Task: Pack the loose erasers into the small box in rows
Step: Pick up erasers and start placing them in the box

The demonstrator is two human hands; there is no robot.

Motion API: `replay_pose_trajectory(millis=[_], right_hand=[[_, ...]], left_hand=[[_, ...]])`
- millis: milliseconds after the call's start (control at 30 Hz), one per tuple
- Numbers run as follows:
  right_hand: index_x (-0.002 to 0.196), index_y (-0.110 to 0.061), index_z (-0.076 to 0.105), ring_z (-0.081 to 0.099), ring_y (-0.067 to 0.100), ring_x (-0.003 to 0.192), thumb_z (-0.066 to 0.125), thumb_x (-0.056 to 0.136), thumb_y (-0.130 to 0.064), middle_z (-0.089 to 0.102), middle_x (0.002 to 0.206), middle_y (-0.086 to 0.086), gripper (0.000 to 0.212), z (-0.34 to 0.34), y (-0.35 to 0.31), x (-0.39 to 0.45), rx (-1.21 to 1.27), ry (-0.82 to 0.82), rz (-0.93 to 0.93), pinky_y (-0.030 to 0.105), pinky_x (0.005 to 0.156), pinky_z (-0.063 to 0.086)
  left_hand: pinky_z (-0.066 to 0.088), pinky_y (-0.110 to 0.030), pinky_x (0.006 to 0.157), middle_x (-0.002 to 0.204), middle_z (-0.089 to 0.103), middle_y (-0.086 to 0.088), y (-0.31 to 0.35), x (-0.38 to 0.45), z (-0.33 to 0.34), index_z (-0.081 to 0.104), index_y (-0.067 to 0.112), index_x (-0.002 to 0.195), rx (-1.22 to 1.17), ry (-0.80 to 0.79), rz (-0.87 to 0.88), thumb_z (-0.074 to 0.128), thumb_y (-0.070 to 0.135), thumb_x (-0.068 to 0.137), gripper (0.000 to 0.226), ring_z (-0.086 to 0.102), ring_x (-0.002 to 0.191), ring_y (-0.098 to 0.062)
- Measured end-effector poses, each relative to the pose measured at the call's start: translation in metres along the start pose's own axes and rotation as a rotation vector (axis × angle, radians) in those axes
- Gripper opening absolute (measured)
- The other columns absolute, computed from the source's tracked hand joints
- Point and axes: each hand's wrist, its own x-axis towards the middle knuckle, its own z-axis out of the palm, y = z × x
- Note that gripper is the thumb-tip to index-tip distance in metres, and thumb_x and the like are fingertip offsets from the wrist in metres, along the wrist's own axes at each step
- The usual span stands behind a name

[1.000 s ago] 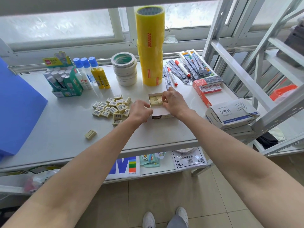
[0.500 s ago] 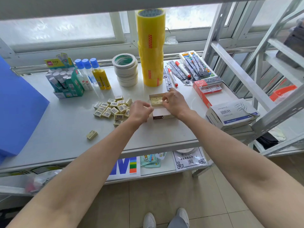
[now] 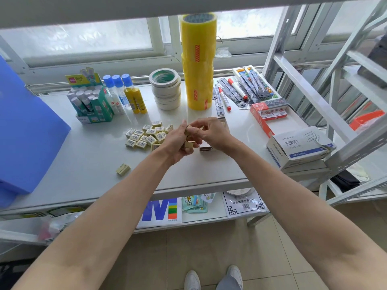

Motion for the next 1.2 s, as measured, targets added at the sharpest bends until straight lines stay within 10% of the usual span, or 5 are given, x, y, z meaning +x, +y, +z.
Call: replay_pose_trajectory(millis=[500, 733, 1200], right_hand=[[0.116, -0.003, 0.063, 0.063, 0.013, 0.069, 0.066, 0.090, -0.012, 0.067, 0.084, 0.008, 0.028, -0.009, 0.021, -0.013, 0.430, 0.107, 0.155, 0.025, 0.068, 0.054], [0.109, 0.002, 0.061, 0.063, 0.015, 0.063, 0.068, 0.087, -0.011, 0.065, 0.080, 0.012, 0.026, -0.011, 0.021, -0.018, 0.429, 0.168, 0.185, 0.028, 0.065, 0.057], [0.099, -0.011, 0.068, 0.055, 0.016, 0.080, 0.074, 0.081, -0.016, 0.057, 0.101, 0.007, 0.020, -0.039, 0.043, -0.012, -0.513, 0.325, 0.081, 0.028, 0.080, 0.047]], left_hand=[[0.030, -0.016, 0.038, 0.066, 0.055, -0.006, -0.005, -0.011, -0.001, 0.058, 0.009, 0.074, 0.111, -0.018, -0.057, 0.043, 0.041, 0.101, 0.045, 0.051, 0.055, -0.014], [0.034, -0.017, 0.039, 0.071, 0.058, -0.001, -0.005, -0.007, 0.000, 0.063, 0.002, 0.113, 0.179, -0.021, 0.047, 0.064, 0.036, 0.092, 0.039, 0.053, 0.056, -0.011], [0.042, -0.023, 0.044, 0.079, 0.057, -0.008, -0.011, 0.008, 0.013, 0.058, 0.005, 0.110, 0.501, 0.212, 0.175, 0.066, 0.018, 0.092, 0.023, 0.052, 0.056, -0.015]])
